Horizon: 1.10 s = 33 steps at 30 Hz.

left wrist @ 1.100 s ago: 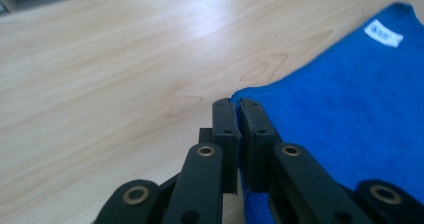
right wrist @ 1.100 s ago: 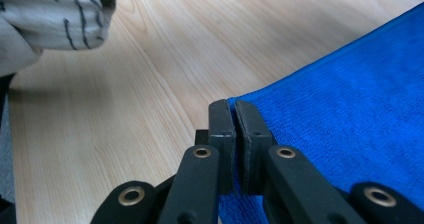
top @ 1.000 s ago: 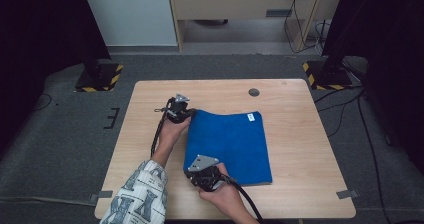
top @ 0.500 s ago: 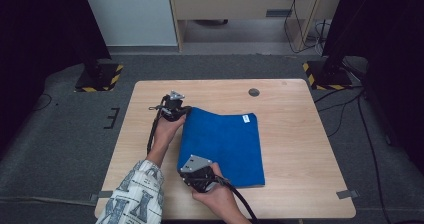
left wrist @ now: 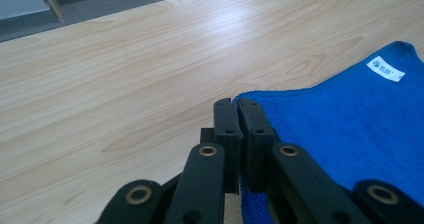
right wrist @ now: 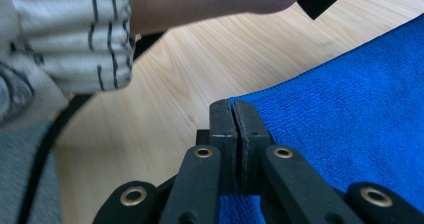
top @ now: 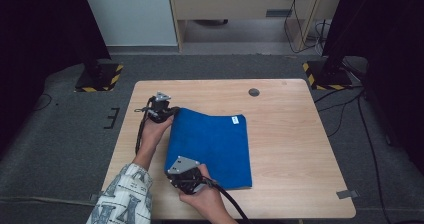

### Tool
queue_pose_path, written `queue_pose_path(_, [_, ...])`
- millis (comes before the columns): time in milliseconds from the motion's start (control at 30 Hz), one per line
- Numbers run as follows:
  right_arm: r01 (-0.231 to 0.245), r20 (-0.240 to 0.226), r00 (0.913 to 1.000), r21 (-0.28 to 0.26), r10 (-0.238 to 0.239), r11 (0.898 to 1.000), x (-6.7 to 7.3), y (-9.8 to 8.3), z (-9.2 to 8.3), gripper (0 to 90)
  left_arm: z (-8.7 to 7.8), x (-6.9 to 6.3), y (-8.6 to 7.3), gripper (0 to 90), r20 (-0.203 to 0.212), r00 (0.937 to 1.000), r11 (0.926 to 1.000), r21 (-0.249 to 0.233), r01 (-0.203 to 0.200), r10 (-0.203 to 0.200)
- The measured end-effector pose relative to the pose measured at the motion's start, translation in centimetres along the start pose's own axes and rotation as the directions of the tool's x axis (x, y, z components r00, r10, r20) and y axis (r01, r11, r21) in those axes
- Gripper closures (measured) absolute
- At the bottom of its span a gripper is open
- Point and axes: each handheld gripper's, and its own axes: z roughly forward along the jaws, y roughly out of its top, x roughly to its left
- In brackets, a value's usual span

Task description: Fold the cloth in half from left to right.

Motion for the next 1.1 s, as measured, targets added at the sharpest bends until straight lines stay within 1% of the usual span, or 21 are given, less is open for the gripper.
queue_pose_path(67, [-0.017,-0.019,0.9997,-0.015,0.017,1.0,0.3,0.5,0.4,88.0,-0.6,0.6,-0.3,86.8,-0.015,0.9999,1.0,-0.001,0.005,-0.005])
queue_pose_path(100, [-0.02,-0.029,0.9994,-0.025,0.02,0.999,0.4,0.7,0.7,88.0,-1.0,0.8,-0.3,86.8,-0.012,0.9997,0.9998,0.0,0.021,-0.021])
queue_pose_path(133, [-0.035,-0.038,0.9987,-0.032,0.033,0.999,0.5,0.8,0.8,88.0,-1.2,0.9,-0.3,86.8,0.0,0.9989,0.9989,-0.012,0.046,-0.046])
queue_pose_path(167, [-0.039,-0.044,0.9983,-0.033,0.038,0.999,0.4,0.9,1.0,88.0,-1.3,0.7,-0.2,86.8,0.011,0.9984,0.9983,-0.02,0.055,-0.055])
queue_pose_path(200, [-0.04,-0.041,0.9984,-0.034,0.038,0.999,0.4,0.8,1.0,88.0,-1.3,0.3,0.0,86.8,0.009,0.9989,0.9987,-0.02,0.046,-0.046])
queue_pose_path(233, [-0.04,-0.041,0.9984,-0.033,0.038,0.999,0.3,0.8,1.0,88.0,-1.1,-0.1,0.1,86.8,0.005,0.9997,0.9997,-0.009,0.023,-0.023])
queue_pose_path(267, [-0.044,-0.036,0.9984,-0.033,0.043,0.998,0.1,0.6,0.8,88.0,-0.8,-0.5,0.3,86.8,0.003,1.0,1.0,0.002,0.009,-0.009])
queue_pose_path(333, [-0.053,-0.027,0.9983,-0.034,0.052,0.998,-0.3,0.2,0.3,88.0,-0.2,-1.1,0.5,86.8,0.005,1.0,0.9999,0.012,0.0,0.0])
queue_pose_path(367, [-0.064,-0.021,0.9978,-0.037,0.063,0.997,-0.6,-0.1,0.0,88.0,0.0,-1.3,0.6,86.8,0.01,0.9999,1.0,0.009,0.005,-0.005])
queue_pose_path(500, [-0.067,0.004,0.9977,-0.035,0.067,0.997,-1.6,-1.2,-1.3,88.2,1.2,-2.4,1.2,86.7,0.023,0.9997,0.9999,-0.007,0.012,-0.012])
queue_pose_path(533, [-0.068,0.012,0.9976,-0.039,0.068,0.997,-1.7,-1.4,-1.6,88.3,1.6,-2.7,1.3,86.8,0.03,0.9993,0.9997,-0.011,0.022,-0.022])
queue_pose_path(600, [-0.072,0.037,0.9966,-0.059,0.074,0.996,-2.3,-2.0,-2.6,88.3,2.4,-3.5,1.5,86.7,0.033,0.9994,0.9999,-0.008,0.012,-0.012])
queue_pose_path(633, [-0.078,0.041,0.9959,-0.061,0.081,0.995,-2.5,-2.2,-2.9,88.3,2.8,-3.9,1.6,86.7,0.037,0.9993,0.9999,-0.009,0.011,-0.011])
queue_pose_path(767, [-0.094,0.056,0.9938,-0.046,0.096,0.995,-3.5,-3.2,-4.0,88.3,3.9,-5.2,2.2,86.7,0.047,0.9989,1.0,0.005,-0.005,0.005])
queue_pose_path(833, [-0.097,0.061,0.9932,-0.042,0.099,0.994,-3.8,-3.5,-4.4,88.3,4.6,-6.0,2.6,86.7,0.047,0.9987,0.9998,0.01,-0.02,0.019])
queue_pose_path(900, [-0.096,0.065,0.993,-0.037,0.098,0.995,-4.0,-3.8,-4.8,88.3,5.0,-6.3,2.7,86.7,0.049,0.9987,0.9998,0.007,-0.017,0.017])
queue_pose_path(967, [-0.1,0.069,0.9924,-0.036,0.102,0.994,-4.2,-4.2,-5.0,88.3,5.6,-6.9,2.7,86.7,0.055,0.9984,0.9997,0.017,-0.015,0.014])
queue_pose_path(1033, [-0.11,0.075,0.9909,-0.033,0.112,0.993,-4.4,-4.6,-5.3,88.3,6.1,-7.4,2.8,86.7,0.061,0.9978,0.9992,0.029,-0.028,0.026])
queue_pose_path(1100, [-0.116,0.082,0.9896,-0.028,0.118,0.993,-4.6,-5.0,-5.5,88.3,6.5,-7.9,2.9,86.7,0.068,0.9973,0.9991,0.029,-0.03,0.028])
